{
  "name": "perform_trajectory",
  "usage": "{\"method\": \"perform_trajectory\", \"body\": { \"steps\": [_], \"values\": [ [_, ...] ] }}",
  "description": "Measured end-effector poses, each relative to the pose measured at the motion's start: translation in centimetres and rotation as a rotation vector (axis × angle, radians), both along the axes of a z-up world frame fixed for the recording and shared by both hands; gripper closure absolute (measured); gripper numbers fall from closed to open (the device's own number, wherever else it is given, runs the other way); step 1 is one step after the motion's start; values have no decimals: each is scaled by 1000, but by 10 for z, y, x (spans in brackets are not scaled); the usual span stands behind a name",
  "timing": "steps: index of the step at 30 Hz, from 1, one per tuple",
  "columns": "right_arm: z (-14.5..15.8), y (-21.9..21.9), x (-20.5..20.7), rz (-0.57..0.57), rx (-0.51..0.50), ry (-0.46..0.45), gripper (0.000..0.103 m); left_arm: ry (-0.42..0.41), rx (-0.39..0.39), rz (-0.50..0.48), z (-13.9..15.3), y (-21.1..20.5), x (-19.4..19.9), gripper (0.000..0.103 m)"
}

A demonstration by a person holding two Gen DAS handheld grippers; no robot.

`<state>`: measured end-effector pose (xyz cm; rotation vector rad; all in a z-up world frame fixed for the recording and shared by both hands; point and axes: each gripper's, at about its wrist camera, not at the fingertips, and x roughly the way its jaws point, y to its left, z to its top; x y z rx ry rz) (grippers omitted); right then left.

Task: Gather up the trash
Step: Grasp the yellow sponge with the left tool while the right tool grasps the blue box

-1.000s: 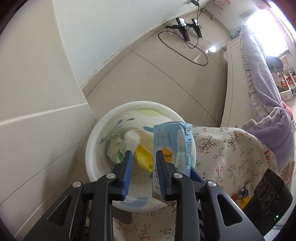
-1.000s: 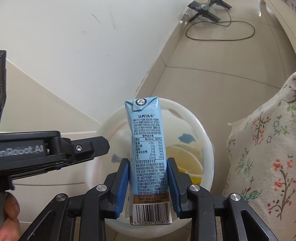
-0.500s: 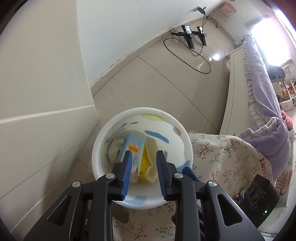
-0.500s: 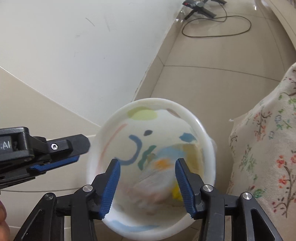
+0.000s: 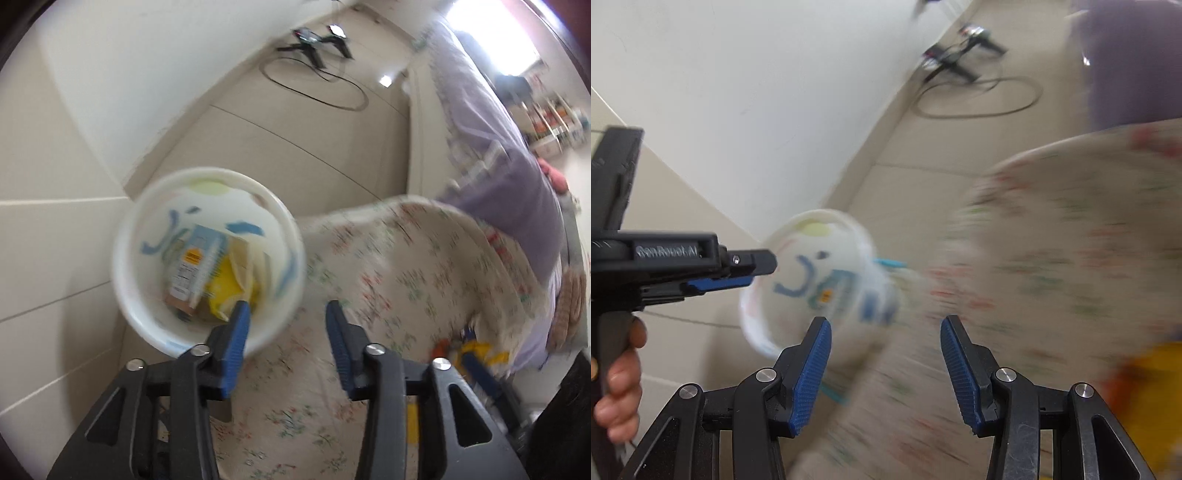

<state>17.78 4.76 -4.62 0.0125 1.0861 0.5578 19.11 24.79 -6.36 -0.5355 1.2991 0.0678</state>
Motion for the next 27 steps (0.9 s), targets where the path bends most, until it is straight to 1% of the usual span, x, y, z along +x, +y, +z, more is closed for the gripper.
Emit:
{"method": "perform_trajectory", "body": {
  "steps": [2, 4, 5, 6, 7, 8, 9, 10, 11, 13, 15, 16, 20, 22, 24, 25, 26, 27],
  "values": [
    [17, -38, -1, -47, -52, -24, 49, 0, -56, -82, 0, -32, -2, 52],
    [33, -81, -2, -118, -102, -40, 48, 6, -96, -141, 0, -57, -6, 49],
    [39, -98, -3, -143, -108, -38, 48, 10, -97, -171, -2, -74, -10, 45],
    [42, -113, -5, -165, -110, -30, 46, 10, -84, -190, -4, -86, -13, 42],
    [44, -132, -8, -190, -107, -21, 44, 17, -50, -230, -9, -104, -18, 38],
    [43, -148, -13, -212, -100, -9, 42, 33, -35, -265, -14, -118, -21, 38],
    [40, -159, -16, -232, -97, 4, 39, 55, -39, -304, -21, -134, -26, 38],
    [36, -170, -19, -256, -91, 20, 38, 70, -59, -324, -26, -143, -31, 38],
    [29, -181, -23, -286, -82, 41, 37, 87, -97, -341, -33, -156, -37, 38],
    [11, -204, -28, -376, -63, 100, 34, 103, -135, -359, -41, -172, -47, 38],
    [-6, -219, -30, -450, -51, 154, 34, 104, -141, -383, -47, -187, -55, 38],
    [-11, -225, -31, -465, -41, 172, 34, 106, -135, -395, -49, -193, -58, 38],
    [-21, -235, -39, -453, -26, 202, 34, 116, -89, -412, -63, -208, -65, 38],
    [-24, -237, -43, -442, -15, 216, 34, 122, -83, -419, -70, -213, -67, 38],
    [-30, -235, -44, -433, -25, 222, 33, 78, -64, -432, -66, -218, -70, 39],
    [-34, -235, -45, -433, -33, 223, 33, 72, -62, -441, -65, -220, -69, 42],
    [-37, -233, -45, -433, -42, 226, 33, 60, -69, -447, -65, -221, -70, 52],
    [-41, -234, -46, -432, -44, 233, 33, 57, -77, -449, -65, -222, -71, 54]
  ]
}}
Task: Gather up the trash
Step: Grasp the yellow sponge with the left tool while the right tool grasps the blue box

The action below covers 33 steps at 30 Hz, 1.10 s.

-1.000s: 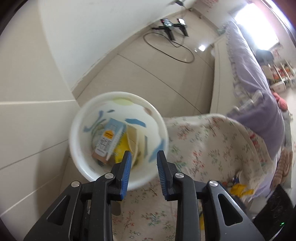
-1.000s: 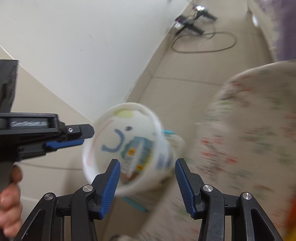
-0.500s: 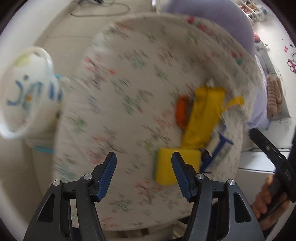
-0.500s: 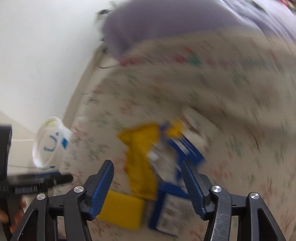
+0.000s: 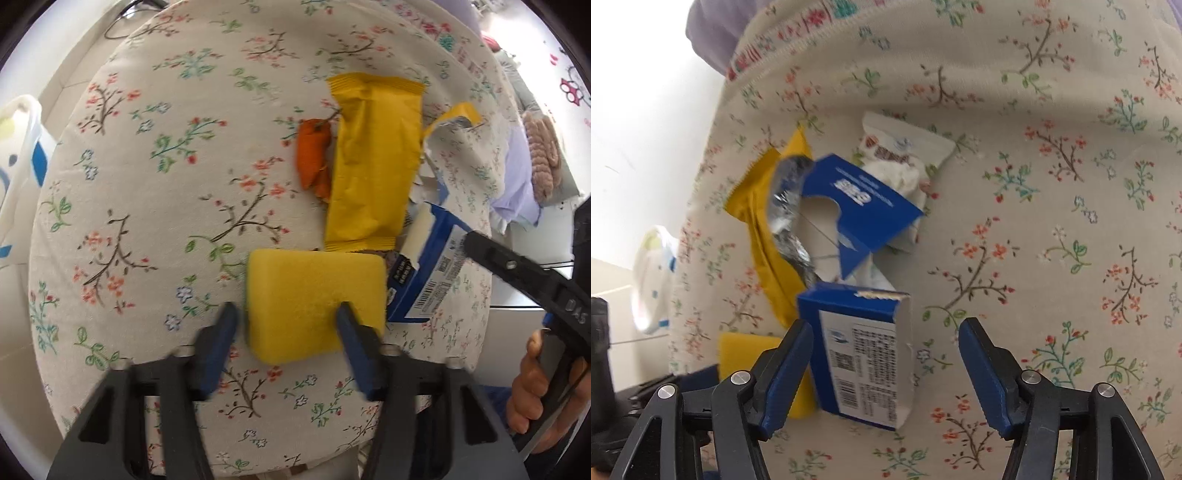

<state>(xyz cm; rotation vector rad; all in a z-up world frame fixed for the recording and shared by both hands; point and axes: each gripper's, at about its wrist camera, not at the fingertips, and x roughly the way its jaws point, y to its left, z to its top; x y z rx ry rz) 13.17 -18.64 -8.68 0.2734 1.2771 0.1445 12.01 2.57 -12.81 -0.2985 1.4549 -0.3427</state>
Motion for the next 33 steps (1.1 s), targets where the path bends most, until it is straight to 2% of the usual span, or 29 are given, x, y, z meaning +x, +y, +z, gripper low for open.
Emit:
{"method": "perform_trajectory", "body": {
  "steps": [5, 8, 16, 20, 21, 22, 28, 33],
  "values": [
    [-12, 2, -2, 9, 23, 28, 33, -57, 42, -22, 7, -12, -3, 73],
    [-17, 11, -5, 28, 17, 30, 33, -66, 32, -26, 13, -13, -4, 77],
    [-28, 28, -8, 53, 22, 27, 31, -100, -20, -27, 37, 3, -6, 78],
    [-34, 40, -8, 70, 11, 21, 32, -98, -21, -15, 42, 12, -5, 78],
    [-35, 44, -8, 78, -4, 20, 39, -97, -19, -10, 42, 14, -5, 78],
    [-35, 46, -9, 93, 41, 6, 40, -96, -18, -6, 43, 14, -5, 78],
    [-7, 62, -17, 134, 18, -112, 43, -112, -26, 14, 51, 24, -3, 78],
    [5, 69, -17, 165, -6, -160, 43, -135, -32, 42, 63, 45, -3, 78]
  ]
}}
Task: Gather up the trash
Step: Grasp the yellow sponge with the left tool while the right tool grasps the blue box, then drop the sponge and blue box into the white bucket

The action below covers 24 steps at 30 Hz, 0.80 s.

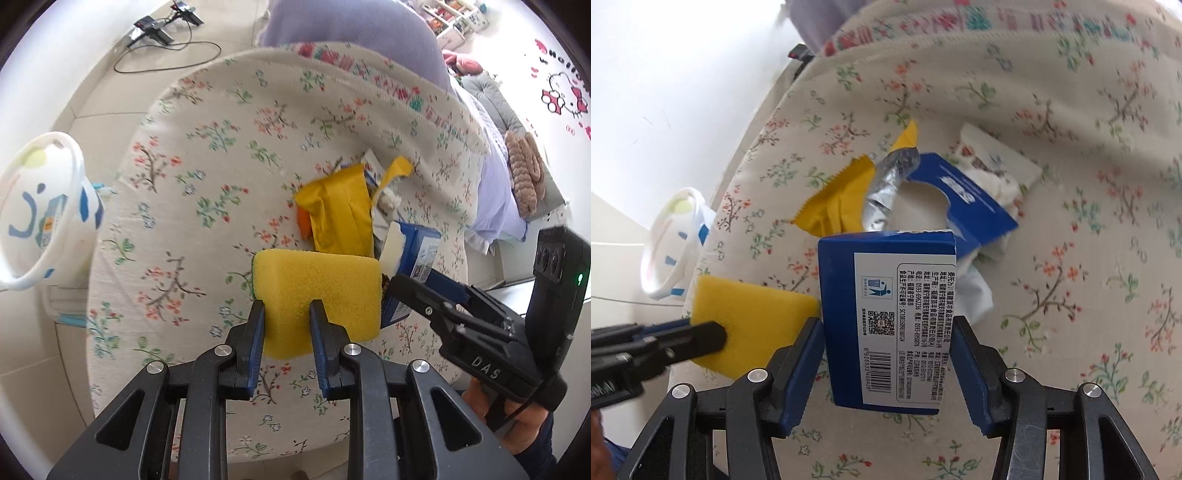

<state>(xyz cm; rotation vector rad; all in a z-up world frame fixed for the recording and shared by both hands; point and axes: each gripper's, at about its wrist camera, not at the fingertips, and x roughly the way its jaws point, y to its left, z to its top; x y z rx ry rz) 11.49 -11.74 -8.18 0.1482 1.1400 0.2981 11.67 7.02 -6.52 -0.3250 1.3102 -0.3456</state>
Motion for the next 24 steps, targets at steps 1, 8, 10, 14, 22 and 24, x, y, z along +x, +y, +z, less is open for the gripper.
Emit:
{"method": "perform_trajectory", "body": {
  "steps": [1, 8, 10, 14, 22, 24],
  "values": [
    [1, 4, 0, 7, -4, -9, 43, -3, 0, 7, 2, 3, 1, 78],
    [19, 23, 0, 59, -5, -85, 43, -34, -15, 76, 17, 32, 8, 78],
    [24, 30, 3, 73, -9, -101, 43, -45, -17, 92, 21, 41, 10, 78],
    [32, 45, 11, 92, -10, -126, 43, -43, -31, 151, 27, 68, 19, 78],
    [39, 90, 26, 172, 5, -136, 43, -100, -61, 377, 51, 166, 32, 78],
    [38, 102, 33, 186, 16, -126, 43, -101, -49, 440, 53, 196, 34, 78]
  ]
}}
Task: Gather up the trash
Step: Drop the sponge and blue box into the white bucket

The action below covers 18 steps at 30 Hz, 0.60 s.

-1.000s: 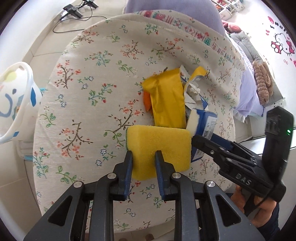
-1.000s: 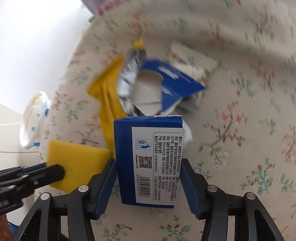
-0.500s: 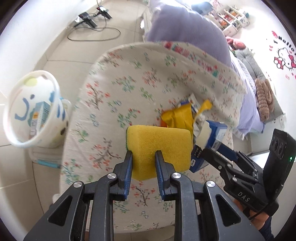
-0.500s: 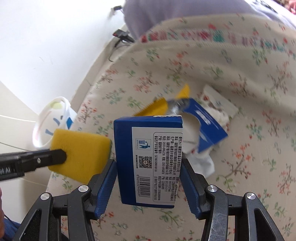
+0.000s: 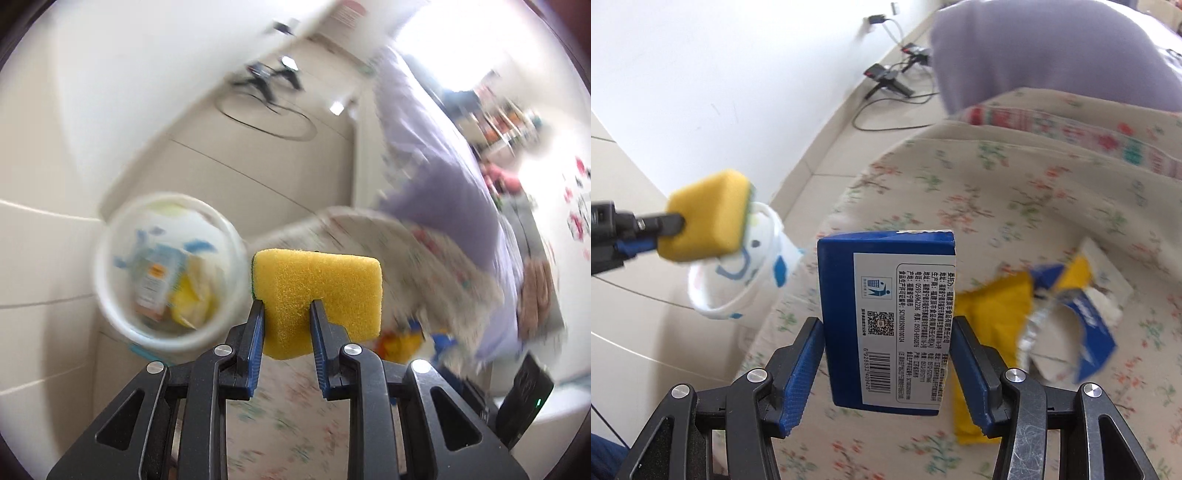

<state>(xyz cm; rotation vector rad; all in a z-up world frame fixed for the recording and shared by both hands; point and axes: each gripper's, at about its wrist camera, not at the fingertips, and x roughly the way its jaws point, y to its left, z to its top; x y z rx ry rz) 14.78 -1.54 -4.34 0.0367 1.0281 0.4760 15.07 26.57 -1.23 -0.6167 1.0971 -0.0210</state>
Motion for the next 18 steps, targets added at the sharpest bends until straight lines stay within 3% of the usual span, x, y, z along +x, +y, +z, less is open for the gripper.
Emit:
{"method": "perform_trajectory", "body": {
  "steps": [7, 18],
  "values": [
    [-8, 51, 26, 56, 21, 31, 43, 101, 73, 155, -25, 72, 9, 77],
    [-23, 148, 57, 156, 62, 79, 43, 240, 280, 85, -64, 80, 31, 77]
  ]
}}
